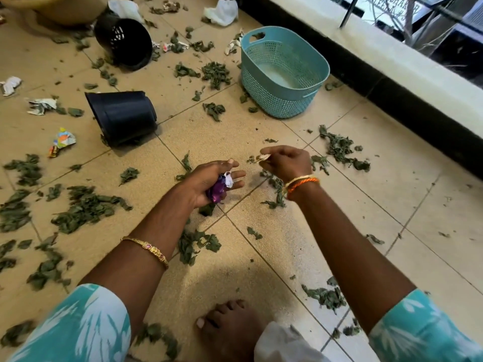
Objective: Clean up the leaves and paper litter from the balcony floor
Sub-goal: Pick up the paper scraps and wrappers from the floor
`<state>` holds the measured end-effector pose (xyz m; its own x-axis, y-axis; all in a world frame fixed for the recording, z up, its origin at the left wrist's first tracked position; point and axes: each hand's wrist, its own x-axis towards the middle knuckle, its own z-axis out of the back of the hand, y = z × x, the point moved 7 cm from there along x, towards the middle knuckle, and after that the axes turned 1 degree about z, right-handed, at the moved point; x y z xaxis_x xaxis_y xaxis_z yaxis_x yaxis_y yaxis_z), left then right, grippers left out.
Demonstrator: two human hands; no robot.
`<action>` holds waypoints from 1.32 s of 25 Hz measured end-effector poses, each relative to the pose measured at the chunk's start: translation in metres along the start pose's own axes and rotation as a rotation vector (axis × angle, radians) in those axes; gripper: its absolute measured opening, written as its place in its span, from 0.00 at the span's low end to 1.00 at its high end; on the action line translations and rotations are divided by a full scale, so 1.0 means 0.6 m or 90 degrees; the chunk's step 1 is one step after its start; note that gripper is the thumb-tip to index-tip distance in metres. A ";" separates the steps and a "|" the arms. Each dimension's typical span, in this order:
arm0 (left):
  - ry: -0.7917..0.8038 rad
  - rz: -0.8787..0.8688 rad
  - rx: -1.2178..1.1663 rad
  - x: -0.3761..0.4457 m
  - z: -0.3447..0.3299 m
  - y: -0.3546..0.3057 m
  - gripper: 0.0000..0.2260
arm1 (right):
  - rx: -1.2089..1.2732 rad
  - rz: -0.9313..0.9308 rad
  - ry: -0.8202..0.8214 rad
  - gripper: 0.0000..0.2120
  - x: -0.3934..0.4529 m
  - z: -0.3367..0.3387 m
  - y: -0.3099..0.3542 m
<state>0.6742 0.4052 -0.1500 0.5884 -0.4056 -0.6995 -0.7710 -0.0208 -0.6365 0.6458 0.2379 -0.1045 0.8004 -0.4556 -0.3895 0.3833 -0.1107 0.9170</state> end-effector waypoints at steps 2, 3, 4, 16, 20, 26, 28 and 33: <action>0.032 0.011 -0.005 -0.006 -0.014 -0.003 0.10 | -0.220 0.097 0.033 0.08 -0.010 -0.041 -0.004; 0.033 0.013 0.000 -0.010 -0.014 -0.006 0.10 | -0.269 0.132 0.060 0.07 -0.015 -0.063 -0.006; 0.023 0.017 0.013 -0.016 -0.006 -0.008 0.10 | -0.287 0.170 0.076 0.06 -0.021 -0.082 -0.007; -0.377 -0.055 -0.081 -0.179 0.269 0.026 0.08 | -0.316 0.375 0.228 0.07 -0.118 -0.344 -0.006; -0.534 -0.101 -0.206 -0.256 0.388 0.039 0.10 | -0.425 0.542 0.370 0.08 -0.144 -0.502 -0.010; -0.598 -0.162 -0.333 -0.322 0.503 0.067 0.10 | -0.798 0.617 0.487 0.24 -0.090 -0.748 -0.035; -0.584 -0.158 -0.348 -0.320 0.523 0.083 0.09 | -0.862 0.580 0.515 0.25 -0.062 -0.789 -0.057; -0.579 -0.164 -0.384 -0.328 0.550 0.108 0.09 | -0.836 0.642 0.443 0.17 -0.016 -0.823 -0.081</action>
<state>0.5887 0.7853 -0.1610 0.5167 0.4874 -0.7039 -0.4476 -0.5471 -0.7073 0.8472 0.6837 -0.1879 0.8270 0.5591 -0.0594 -0.5250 0.8057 0.2742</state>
